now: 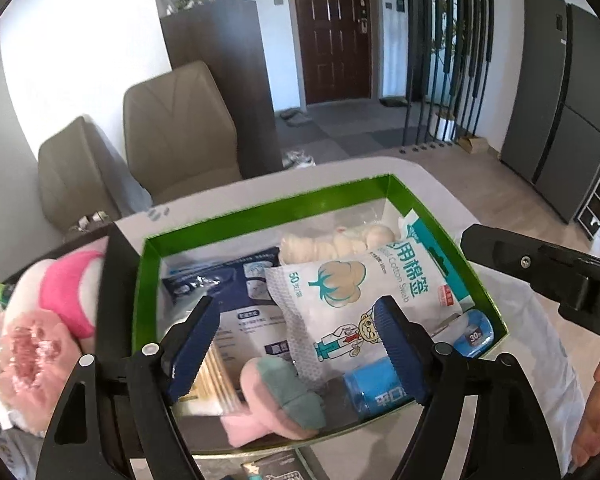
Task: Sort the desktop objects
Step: 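Open the left gripper and release the cotton swab bag, then withdraw the left gripper and move it toward the remaining table items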
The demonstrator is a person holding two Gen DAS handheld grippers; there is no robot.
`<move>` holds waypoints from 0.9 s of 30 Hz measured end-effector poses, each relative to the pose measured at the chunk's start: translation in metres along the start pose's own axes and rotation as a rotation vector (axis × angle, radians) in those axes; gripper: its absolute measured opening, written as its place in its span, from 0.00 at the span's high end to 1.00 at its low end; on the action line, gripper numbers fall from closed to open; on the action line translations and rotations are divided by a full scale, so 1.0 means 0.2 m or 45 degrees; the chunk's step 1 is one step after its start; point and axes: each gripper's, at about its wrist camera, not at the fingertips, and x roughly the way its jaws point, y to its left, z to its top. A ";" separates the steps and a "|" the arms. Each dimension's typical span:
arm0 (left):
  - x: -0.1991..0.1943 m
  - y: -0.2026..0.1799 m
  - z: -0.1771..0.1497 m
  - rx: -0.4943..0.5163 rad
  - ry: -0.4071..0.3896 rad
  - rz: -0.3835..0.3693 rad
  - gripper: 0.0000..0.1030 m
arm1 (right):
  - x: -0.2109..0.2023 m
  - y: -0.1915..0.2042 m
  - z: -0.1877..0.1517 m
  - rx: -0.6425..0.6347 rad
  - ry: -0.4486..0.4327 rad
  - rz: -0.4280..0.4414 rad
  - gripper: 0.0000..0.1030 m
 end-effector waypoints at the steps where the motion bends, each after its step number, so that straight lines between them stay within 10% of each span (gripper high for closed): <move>1: -0.01 0.00 0.00 0.000 -0.011 0.010 0.21 | -0.01 0.01 0.00 -0.001 -0.004 0.002 0.59; 4: -0.05 0.01 0.00 -0.004 -0.061 0.055 0.02 | -0.05 0.02 -0.01 0.006 -0.018 0.008 0.43; 10: -0.15 0.04 -0.06 0.000 -0.125 0.102 0.01 | -0.17 0.07 -0.05 0.026 -0.089 -0.003 0.07; 27: -0.41 0.21 -0.32 -0.072 -0.136 0.098 0.01 | -0.35 0.40 -0.32 -0.130 -0.128 0.086 0.00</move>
